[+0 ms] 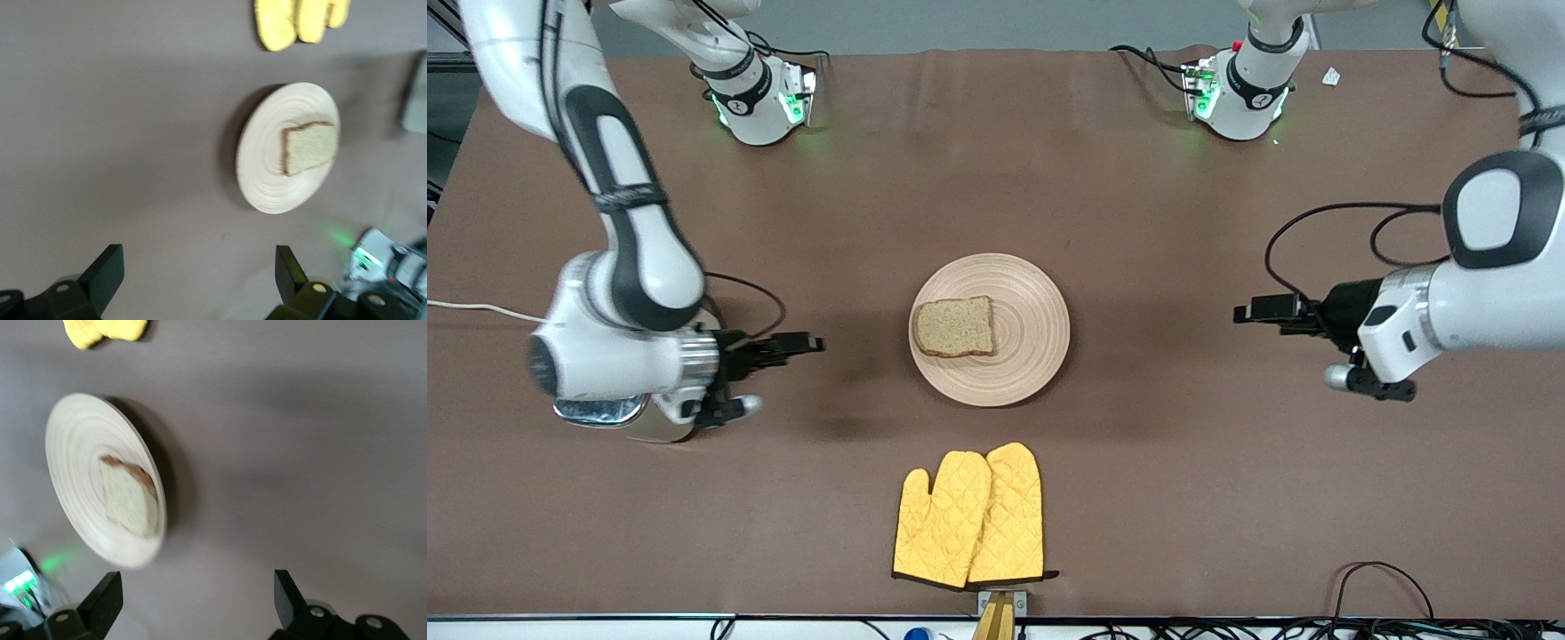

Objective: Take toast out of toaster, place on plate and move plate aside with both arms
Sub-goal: 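Withdraw the right gripper while the left gripper reaches toward the plate, then move the left gripper to the plate rim and grip it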

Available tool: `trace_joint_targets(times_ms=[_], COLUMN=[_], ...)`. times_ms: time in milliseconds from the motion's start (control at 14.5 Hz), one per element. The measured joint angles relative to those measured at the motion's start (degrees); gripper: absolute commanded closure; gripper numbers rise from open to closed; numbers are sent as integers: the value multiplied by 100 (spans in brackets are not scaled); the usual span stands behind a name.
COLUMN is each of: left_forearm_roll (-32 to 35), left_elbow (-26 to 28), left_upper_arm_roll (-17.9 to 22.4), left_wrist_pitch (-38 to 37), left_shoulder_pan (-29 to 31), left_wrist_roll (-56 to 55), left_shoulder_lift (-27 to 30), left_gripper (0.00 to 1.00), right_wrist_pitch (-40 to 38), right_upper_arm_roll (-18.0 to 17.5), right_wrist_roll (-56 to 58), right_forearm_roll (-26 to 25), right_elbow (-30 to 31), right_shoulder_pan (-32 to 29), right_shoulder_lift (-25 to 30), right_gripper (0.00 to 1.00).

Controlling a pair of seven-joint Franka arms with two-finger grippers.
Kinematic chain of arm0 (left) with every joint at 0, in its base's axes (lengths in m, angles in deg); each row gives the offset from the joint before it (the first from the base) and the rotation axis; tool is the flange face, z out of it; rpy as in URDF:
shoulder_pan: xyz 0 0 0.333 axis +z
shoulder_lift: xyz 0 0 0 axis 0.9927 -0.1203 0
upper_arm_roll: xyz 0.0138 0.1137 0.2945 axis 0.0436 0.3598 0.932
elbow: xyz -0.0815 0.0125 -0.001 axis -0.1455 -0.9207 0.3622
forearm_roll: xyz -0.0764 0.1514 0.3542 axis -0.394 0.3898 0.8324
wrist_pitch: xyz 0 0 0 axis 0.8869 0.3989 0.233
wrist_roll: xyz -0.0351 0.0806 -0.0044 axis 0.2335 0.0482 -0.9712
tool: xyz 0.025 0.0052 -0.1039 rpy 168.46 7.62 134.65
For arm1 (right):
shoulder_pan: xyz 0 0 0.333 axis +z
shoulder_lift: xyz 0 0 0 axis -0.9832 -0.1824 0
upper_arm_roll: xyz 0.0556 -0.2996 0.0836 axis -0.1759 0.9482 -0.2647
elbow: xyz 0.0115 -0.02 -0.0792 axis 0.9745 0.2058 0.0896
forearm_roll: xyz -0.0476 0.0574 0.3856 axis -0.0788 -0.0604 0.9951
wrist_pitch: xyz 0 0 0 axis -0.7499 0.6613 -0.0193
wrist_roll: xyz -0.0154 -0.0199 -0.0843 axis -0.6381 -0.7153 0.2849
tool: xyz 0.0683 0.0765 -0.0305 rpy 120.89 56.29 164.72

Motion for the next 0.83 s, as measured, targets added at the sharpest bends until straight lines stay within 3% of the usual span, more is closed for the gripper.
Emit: trace_joint_targets(times_ms=[207,344,551,620,826], left_forearm_roll=[-438,-1012,-1662,-1704,-1812], left_elbow=[5,27,150,208,435], left_upper_arm_roll=[3,8,6,-26,-210], left_wrist_pitch=[181,270,551,696,1007], left_shoulder_pan=[110,162,218,204,63], left_wrist_roll=[1022,1696,2321,2396,2474], left_shoulder_lift=[-519,-864,-1325,-1396,-1423], left_gripper=[0,0,4,9,10], right_wrist_pitch=[-1360,-1872,-2063,-2101,-2309], right_upper_arm_roll=[278,413,468,471,518], right_wrist_roll=[-14,-21,-47,-57,-168], right_forearm_roll=[-854,-1360,-2138,-2266,-2445], right_elbow=[-1118,-1684,-1951,-1959,-1904], right_shoulder_pan=[-186,-293,-340,-340,-348], right_shoulder_lift=[112,273,895,1104,1660], right_gripper=[0,0,0,0,0])
